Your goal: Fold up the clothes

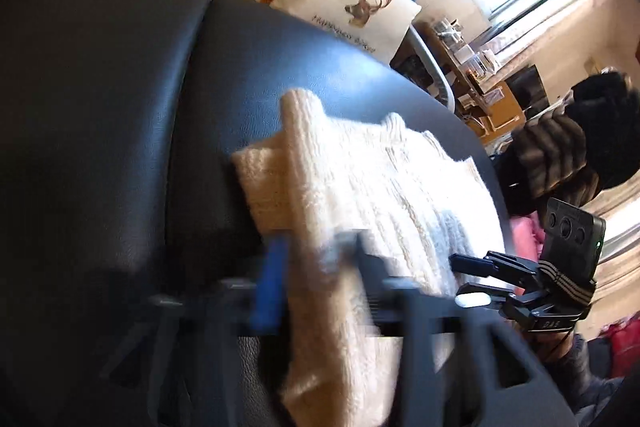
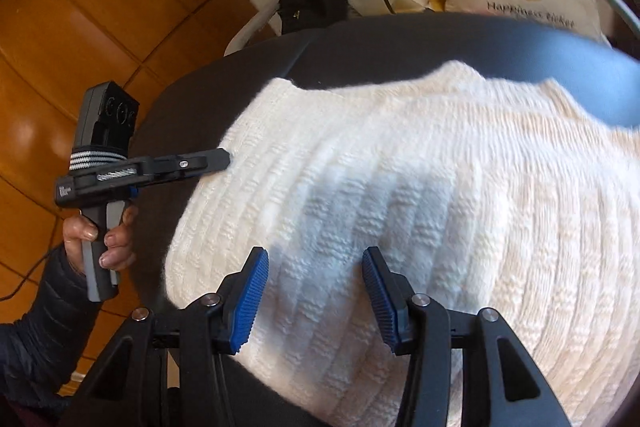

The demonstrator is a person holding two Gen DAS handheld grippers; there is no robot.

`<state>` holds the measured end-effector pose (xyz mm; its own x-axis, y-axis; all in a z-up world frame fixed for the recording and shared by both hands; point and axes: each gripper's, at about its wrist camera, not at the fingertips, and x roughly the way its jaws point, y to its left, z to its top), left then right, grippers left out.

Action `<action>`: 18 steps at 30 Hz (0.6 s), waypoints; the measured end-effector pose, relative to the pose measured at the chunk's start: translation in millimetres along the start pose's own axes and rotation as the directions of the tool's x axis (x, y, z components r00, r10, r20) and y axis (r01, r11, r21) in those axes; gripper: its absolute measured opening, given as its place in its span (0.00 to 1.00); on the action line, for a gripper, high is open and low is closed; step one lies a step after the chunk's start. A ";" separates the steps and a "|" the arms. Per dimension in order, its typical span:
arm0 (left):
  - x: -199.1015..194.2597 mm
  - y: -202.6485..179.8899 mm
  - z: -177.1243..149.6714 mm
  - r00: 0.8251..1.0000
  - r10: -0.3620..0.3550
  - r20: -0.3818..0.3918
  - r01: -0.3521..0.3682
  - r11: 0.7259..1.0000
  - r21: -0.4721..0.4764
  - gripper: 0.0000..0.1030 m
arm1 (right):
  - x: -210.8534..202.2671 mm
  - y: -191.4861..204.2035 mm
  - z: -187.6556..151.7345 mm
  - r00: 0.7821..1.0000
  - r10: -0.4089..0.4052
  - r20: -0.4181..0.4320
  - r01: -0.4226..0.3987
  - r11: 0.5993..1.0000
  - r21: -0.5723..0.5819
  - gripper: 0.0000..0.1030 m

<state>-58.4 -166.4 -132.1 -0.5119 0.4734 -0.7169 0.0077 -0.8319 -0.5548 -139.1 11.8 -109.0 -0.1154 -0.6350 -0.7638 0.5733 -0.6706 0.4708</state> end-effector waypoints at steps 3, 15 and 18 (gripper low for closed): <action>-10.1 4.8 -9.1 0.999 0.016 0.028 -0.015 1.000 -0.022 0.07 | -3.7 10.5 -32.8 1.000 0.017 0.006 -0.017 1.000 0.007 0.48; 9.0 17.9 31.3 0.997 0.073 0.022 -0.069 0.989 -0.133 0.36 | -43.4 -1.5 -30.3 0.997 -0.025 0.078 0.026 1.000 -0.011 0.49; 8.9 17.2 25.1 0.992 0.122 0.017 -0.119 0.986 -0.118 0.10 | -42.9 -14.7 -26.5 0.986 -0.147 0.073 0.147 0.989 0.012 0.49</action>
<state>-84.3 -183.8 -137.4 -0.5218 0.3633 -0.7719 0.1702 -0.8423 -0.5114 -121.1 59.0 -94.9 -0.2575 -0.5555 -0.7906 0.5400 -0.7613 0.3590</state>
